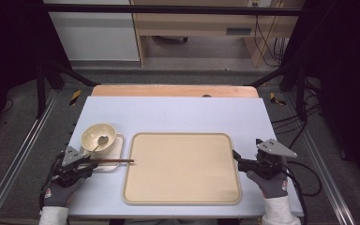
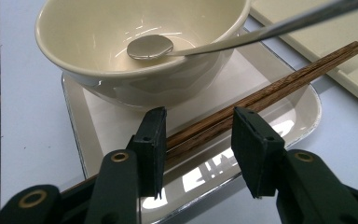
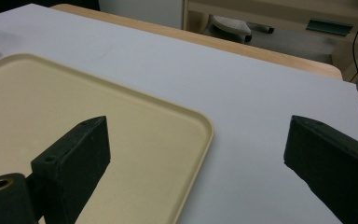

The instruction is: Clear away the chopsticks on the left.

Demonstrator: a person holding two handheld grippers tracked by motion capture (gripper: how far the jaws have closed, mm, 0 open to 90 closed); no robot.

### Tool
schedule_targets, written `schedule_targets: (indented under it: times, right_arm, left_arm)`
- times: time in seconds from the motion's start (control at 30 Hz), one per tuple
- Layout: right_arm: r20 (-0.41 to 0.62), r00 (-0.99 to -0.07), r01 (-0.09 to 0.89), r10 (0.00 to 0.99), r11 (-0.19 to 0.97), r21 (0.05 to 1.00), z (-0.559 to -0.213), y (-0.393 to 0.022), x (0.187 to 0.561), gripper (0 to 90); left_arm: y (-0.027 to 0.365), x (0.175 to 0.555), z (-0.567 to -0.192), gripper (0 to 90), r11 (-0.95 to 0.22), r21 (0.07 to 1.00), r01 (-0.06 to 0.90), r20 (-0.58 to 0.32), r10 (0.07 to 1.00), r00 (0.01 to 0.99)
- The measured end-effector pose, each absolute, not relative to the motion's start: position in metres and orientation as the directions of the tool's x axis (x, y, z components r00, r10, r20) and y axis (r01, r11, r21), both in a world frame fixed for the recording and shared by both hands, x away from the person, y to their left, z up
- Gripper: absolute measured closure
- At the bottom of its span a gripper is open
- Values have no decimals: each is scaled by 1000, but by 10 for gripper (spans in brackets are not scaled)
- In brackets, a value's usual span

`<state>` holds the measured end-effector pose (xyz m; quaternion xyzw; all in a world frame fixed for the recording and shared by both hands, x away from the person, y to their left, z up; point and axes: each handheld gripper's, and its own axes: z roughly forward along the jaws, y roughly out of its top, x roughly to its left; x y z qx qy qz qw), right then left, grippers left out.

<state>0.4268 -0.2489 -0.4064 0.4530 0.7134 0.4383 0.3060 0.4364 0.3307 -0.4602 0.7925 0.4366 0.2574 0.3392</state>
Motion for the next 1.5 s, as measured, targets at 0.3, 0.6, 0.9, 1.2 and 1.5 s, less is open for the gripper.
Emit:
schedule_targets:
  times: [0.3,0.6,0.9,1.2,1.5]
  right_arm:
    - [-40,-400,379,916,205,902,-406,-249,427,71]
    - [-40,-401,382,915,207,901,-407,-249,427,72]
    - [-47,-402,386,914,216,897,-408,-248,428,72]
    - [-48,-403,388,914,218,895,-408,-248,428,73]
    - [-53,-403,388,914,223,894,-408,-249,428,72]
  left_arm:
    - [332,437,-461,619,-403,742,536,120,866,486]
    - [330,436,-460,666,-411,738,536,125,862,491]
    - [325,434,-459,725,-438,721,536,147,854,500]
    - [320,432,-458,766,-463,712,528,165,841,515]
    - [317,432,-457,808,-456,713,533,148,840,522]
